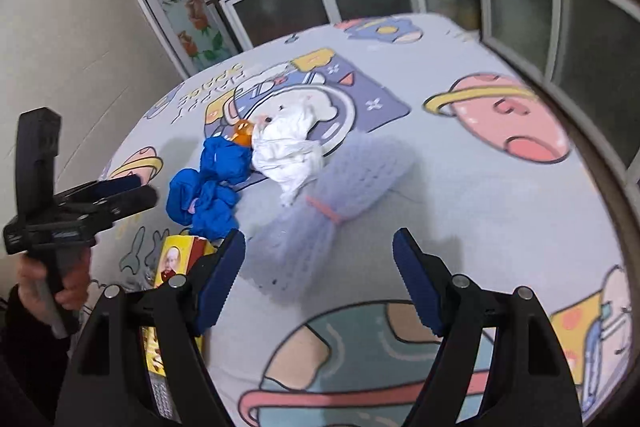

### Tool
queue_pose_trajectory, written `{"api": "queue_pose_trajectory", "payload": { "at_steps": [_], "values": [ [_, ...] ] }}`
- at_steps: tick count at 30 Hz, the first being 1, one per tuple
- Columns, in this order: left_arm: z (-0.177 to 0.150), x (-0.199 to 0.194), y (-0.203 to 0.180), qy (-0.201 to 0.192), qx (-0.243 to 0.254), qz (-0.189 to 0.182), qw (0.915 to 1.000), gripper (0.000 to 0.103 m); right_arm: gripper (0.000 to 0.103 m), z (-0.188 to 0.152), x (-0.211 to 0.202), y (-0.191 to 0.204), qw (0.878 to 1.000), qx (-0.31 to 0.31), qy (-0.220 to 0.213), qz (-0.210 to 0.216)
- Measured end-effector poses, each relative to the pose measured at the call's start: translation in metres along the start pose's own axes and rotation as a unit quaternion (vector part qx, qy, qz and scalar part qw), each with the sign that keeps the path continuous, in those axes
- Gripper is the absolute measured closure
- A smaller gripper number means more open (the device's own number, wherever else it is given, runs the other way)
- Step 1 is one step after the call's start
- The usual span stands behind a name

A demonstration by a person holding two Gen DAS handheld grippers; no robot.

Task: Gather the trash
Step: 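Return both tools over the table toward the blue gloves and mesh net, then grasp the blue glove with the left tool while the right tool grasps the white mesh net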

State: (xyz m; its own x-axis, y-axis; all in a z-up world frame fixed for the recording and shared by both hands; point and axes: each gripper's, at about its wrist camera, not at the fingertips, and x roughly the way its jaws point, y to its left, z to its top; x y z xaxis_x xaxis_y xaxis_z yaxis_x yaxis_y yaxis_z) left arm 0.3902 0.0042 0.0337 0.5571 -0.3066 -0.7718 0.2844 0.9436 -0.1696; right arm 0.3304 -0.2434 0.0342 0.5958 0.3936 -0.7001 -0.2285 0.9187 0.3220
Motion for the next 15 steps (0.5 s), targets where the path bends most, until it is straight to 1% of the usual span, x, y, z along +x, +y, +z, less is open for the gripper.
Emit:
{"api": "queue_pose_trajectory", "payload": {
  "at_steps": [2, 6, 9, 12, 15],
  "values": [
    [0.006, 0.006, 0.002, 0.002, -0.001, 0.007, 1.0, 0.008, 0.031, 0.002, 0.009, -0.003, 1.0, 0.014, 0.015, 0.01],
    [0.019, 0.018, 0.0, 0.007, 0.003, 0.014, 0.9999, 0.008, 0.031, 0.002, 0.018, -0.002, 0.999, 0.022, 0.029, 0.019],
    [0.025, 0.032, -0.002, 0.024, 0.004, 0.039, 0.9989, 0.008, 0.031, 0.002, 0.022, 0.002, 0.999, 0.018, 0.028, 0.013],
    [0.021, 0.031, -0.001, 0.035, -0.002, 0.046, 0.9983, 0.008, 0.031, 0.001, 0.023, 0.003, 0.999, 0.015, 0.031, 0.008],
    [0.013, 0.025, -0.005, 0.04, 0.02, 0.06, 0.9972, 0.008, 0.031, 0.0, 0.024, 0.006, 0.999, 0.004, 0.035, 0.002]
  ]
}}
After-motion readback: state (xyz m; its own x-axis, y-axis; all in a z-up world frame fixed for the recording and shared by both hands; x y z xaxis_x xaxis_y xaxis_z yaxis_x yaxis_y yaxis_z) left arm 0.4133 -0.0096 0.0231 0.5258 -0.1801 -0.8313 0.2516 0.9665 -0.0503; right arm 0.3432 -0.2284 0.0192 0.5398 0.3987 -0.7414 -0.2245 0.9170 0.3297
